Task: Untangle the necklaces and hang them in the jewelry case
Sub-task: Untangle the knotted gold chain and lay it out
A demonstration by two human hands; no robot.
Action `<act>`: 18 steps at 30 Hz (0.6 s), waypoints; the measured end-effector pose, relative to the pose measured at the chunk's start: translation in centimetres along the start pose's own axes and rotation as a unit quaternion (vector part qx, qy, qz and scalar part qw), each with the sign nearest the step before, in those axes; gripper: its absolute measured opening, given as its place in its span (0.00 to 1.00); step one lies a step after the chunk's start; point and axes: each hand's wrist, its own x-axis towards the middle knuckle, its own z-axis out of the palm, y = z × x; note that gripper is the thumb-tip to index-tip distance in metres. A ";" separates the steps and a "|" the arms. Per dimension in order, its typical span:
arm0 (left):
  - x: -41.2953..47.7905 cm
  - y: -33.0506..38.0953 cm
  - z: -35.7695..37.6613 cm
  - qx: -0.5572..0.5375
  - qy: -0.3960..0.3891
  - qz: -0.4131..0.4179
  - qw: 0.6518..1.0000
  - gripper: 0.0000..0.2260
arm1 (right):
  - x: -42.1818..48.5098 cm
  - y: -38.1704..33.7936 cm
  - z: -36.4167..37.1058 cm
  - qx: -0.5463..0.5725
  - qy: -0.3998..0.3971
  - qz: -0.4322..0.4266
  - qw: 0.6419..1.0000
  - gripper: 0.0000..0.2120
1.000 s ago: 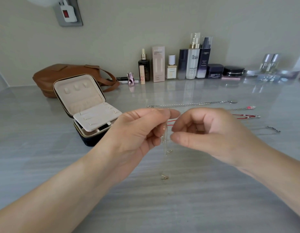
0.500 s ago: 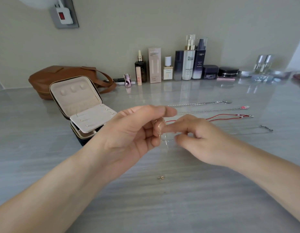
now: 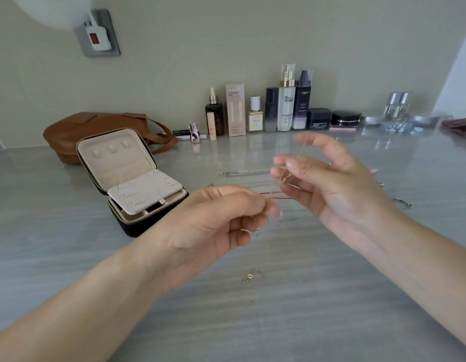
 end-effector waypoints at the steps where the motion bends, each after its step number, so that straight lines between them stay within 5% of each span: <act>1: 0.1 -0.1 -0.1 -0.005 0.007 -0.004 1.000 0.07 | 0.0 -0.1 -0.1 0.015 0.000 0.004 1.000 0.22; 6: 0.6 -0.2 -0.3 -0.078 0.068 -0.008 0.995 0.02 | 0.0 -0.2 -0.6 -0.032 -0.007 0.014 0.999 0.21; 11: 1.0 0.0 -0.4 -0.110 0.128 0.015 0.986 0.09 | 0.0 -0.3 -0.7 -0.099 -0.009 -0.012 0.995 0.21; 14: 0.9 -0.4 -0.3 0.122 0.164 0.019 0.979 0.12 | 0.1 -1.0 -1.0 -0.125 -0.005 -0.027 0.992 0.18; 18: 0.6 -1.5 0.4 0.417 0.170 0.085 0.889 0.08 | -0.6 -2.2 -0.6 -0.209 -0.044 -0.055 0.975 0.18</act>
